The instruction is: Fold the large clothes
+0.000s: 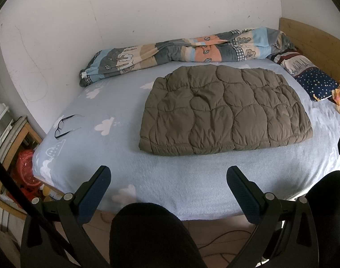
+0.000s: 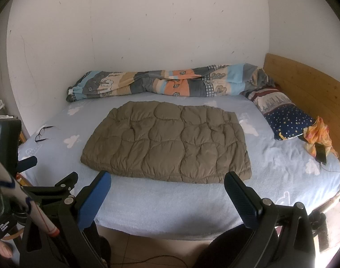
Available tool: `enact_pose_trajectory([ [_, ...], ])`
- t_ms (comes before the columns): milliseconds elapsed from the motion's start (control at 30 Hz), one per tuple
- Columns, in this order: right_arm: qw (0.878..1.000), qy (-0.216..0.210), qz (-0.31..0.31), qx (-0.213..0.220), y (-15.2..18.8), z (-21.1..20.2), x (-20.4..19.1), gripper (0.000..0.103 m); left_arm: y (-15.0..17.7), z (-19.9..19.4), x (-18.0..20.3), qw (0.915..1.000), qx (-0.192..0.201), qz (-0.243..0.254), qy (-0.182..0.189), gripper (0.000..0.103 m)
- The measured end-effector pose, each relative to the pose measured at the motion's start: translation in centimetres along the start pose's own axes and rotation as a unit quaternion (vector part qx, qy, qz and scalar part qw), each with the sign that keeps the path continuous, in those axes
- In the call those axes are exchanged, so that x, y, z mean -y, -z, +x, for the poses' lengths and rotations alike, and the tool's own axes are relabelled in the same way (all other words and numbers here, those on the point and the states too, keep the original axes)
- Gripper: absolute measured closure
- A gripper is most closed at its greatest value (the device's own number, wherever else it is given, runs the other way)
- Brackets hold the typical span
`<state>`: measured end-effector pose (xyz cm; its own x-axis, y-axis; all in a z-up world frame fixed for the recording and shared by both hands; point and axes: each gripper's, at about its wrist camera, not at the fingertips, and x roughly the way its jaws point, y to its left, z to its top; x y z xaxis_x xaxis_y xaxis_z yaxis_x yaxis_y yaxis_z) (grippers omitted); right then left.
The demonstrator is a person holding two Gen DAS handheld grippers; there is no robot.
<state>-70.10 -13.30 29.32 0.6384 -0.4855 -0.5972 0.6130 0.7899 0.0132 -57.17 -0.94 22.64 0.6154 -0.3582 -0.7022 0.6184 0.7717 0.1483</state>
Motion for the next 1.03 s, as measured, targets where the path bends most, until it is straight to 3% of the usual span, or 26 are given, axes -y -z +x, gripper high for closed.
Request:
enact_pose_trajectory([
  [800, 1.0, 0.004, -0.006, 0.002, 0.6, -0.6, 0.4, 0.0, 0.8, -0.7, -0.9, 0.9999, 0.009, 0.0, 0.011, 0.0],
  [1033, 1.0, 0.001, -0.014, 0.003, 0.2, -1.2, 0.4, 0.0, 0.6, -1.1, -2.3, 0.9986, 0.013, -0.013, 0.05, 0.0],
])
